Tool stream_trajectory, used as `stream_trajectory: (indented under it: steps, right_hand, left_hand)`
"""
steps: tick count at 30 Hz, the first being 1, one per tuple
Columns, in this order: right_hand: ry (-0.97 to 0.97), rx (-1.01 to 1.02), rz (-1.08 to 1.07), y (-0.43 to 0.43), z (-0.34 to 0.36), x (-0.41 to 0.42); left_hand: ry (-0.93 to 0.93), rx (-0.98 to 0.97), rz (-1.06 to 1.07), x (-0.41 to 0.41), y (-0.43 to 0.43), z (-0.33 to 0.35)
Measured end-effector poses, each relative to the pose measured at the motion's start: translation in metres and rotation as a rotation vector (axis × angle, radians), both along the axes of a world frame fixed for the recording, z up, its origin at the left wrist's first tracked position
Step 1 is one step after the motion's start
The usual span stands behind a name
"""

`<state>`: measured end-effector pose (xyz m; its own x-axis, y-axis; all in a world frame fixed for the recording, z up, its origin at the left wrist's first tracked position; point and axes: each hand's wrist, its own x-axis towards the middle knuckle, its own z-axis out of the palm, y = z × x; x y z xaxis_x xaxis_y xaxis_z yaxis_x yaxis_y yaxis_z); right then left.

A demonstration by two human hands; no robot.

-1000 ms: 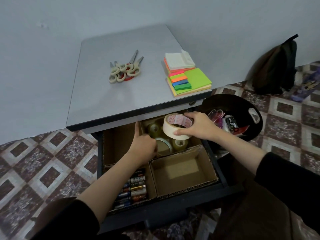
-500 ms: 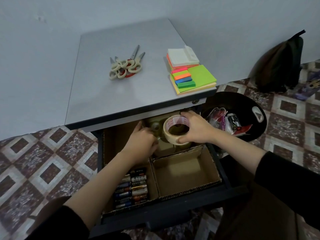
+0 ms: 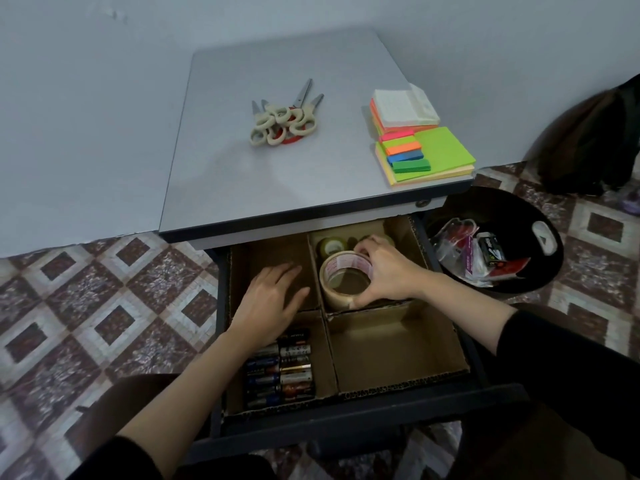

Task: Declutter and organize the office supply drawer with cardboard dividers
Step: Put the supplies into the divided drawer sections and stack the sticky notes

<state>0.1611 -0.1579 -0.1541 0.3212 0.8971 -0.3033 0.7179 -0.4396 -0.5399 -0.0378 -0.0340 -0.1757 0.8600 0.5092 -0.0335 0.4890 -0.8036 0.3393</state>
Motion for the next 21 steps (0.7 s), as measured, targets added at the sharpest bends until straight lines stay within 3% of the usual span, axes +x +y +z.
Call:
stream_trajectory:
  steps: [12,21]
  right_hand:
    - [0.05,-0.017,-0.048,0.001,-0.016,0.005]
    - [-0.07,0.008,-0.136,0.017,-0.02,0.004]
  left_hand:
    - [0.075,-0.071,0.017,0.003,-0.004,0.005]
    - [0.074,-0.072,0.031,0.004,-0.005,0.003]
